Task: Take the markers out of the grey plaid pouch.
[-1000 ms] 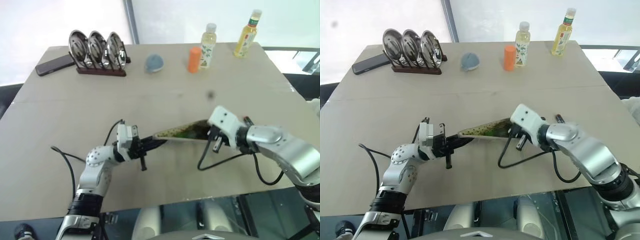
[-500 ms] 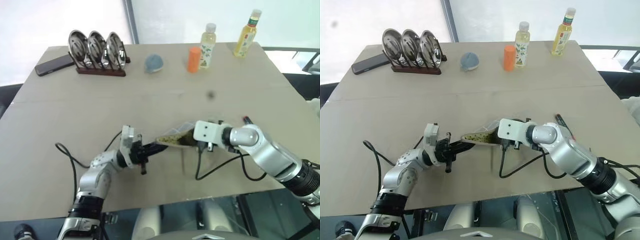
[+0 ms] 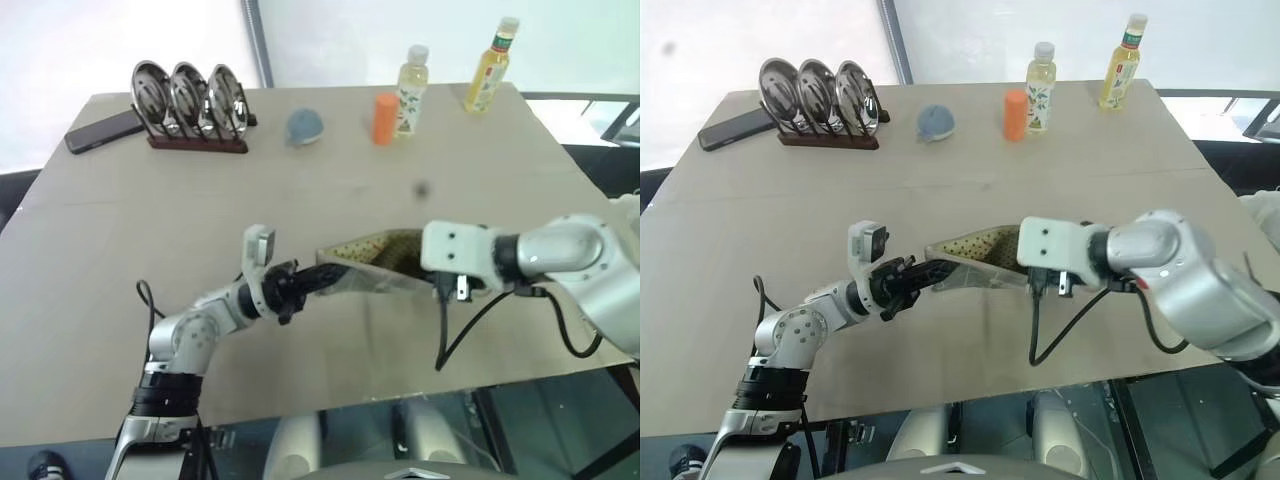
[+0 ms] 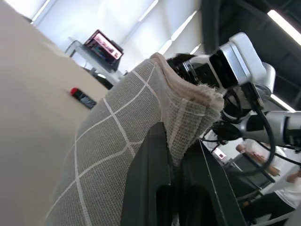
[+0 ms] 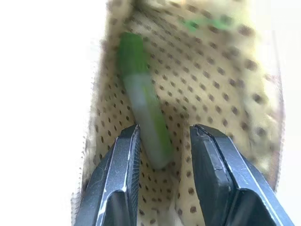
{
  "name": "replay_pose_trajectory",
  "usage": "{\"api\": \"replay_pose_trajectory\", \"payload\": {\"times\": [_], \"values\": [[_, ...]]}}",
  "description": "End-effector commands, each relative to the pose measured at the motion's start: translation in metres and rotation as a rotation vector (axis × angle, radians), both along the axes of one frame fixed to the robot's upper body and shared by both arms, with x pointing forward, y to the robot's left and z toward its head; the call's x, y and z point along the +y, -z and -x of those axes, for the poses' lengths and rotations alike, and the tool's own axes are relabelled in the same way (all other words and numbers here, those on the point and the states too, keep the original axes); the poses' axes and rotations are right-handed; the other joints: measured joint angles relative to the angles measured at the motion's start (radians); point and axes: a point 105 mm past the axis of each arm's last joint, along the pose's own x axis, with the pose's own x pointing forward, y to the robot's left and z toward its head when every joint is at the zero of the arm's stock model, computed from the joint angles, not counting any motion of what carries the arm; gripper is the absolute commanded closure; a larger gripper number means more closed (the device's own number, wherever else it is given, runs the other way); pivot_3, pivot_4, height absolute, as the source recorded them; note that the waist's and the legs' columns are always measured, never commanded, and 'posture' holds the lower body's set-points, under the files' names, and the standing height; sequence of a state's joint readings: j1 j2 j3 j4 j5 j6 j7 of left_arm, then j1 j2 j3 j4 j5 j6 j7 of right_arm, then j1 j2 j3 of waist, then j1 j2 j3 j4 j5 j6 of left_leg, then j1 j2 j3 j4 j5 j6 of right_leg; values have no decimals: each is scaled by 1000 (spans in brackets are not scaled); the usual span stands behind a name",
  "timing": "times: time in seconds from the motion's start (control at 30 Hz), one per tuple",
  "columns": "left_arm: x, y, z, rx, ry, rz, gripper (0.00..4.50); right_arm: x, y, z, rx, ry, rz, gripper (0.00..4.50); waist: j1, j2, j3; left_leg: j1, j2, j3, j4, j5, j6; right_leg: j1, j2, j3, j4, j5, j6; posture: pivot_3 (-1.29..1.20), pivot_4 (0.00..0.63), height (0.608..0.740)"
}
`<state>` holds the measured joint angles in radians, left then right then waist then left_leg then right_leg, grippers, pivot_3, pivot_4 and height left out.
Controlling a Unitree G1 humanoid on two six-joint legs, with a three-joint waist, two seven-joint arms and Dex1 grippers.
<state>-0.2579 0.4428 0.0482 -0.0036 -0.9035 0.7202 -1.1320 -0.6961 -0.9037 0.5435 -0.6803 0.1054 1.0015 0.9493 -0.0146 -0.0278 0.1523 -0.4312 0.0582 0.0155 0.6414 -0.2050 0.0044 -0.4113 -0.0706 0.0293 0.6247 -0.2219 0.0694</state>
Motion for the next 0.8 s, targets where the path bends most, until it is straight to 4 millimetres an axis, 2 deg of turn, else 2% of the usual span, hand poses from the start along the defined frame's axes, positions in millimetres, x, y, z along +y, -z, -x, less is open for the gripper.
{"api": "replay_pose_trajectory", "payload": {"times": [0.03, 0.2, 0.33, 0.4, 0.47, 0.67, 0.8], "values": [[2, 0, -2, -21, -27, -5, 4500, 6, 11, -14, -65, -9, 31, 2809, 1, 0, 0, 0, 0, 0, 0, 0, 0, 0, 0, 0, 0, 0, 0, 0, 150, 740], [2, 5, 3, -23, -44, -19, 4500, 23, 30, -34, -148, -29, 40, 2809, 1, -1, 0, 0, 0, 1, 1, 0, 0, 0, 0, 0, 0, 0, 0, 0, 150, 740], [-1, 6, 5, -7, -53, -13, 4500, 36, 30, -53, -249, -9, 16, 2809, 1, -1, -1, 0, 0, 0, 1, 0, 0, 0, 0, 0, 1, 0, 0, 0, 150, 740], [-2, 7, 7, 5, -55, -11, 4500, 41, 29, -56, -268, -11, -4, 2809, 1, -1, -1, 0, 0, 0, 1, 0, 0, 0, 0, 0, 1, 0, 0, 0, 150, 740], [-2, 8, 8, 12, -56, -9, 4500, 48, 26, -53, -233, 2, -74, 2809, 3, -1, 0, 0, 0, 0, 1, 0, 0, 1, 0, 0, 1, 0, 0, 0, 150, 740], [0, -6, 13, 119, 12, 88, 4500, 42, -16, -17, 111, 123, -352, 2809, 4, -1, 0, -1, 0, -1, 0, 0, 0, 1, 0, 0, 1, 2, 3, 0, 150, 740], [-3, -11, 12, 131, 29, 102, 4500, 54, -37, -1, 316, 161, -523, 2809, 1, -1, 0, 1, 0, -2, 0, 0, 0, 1, 0, -1, 2, 0, 0, 0, 150, 740]]}}
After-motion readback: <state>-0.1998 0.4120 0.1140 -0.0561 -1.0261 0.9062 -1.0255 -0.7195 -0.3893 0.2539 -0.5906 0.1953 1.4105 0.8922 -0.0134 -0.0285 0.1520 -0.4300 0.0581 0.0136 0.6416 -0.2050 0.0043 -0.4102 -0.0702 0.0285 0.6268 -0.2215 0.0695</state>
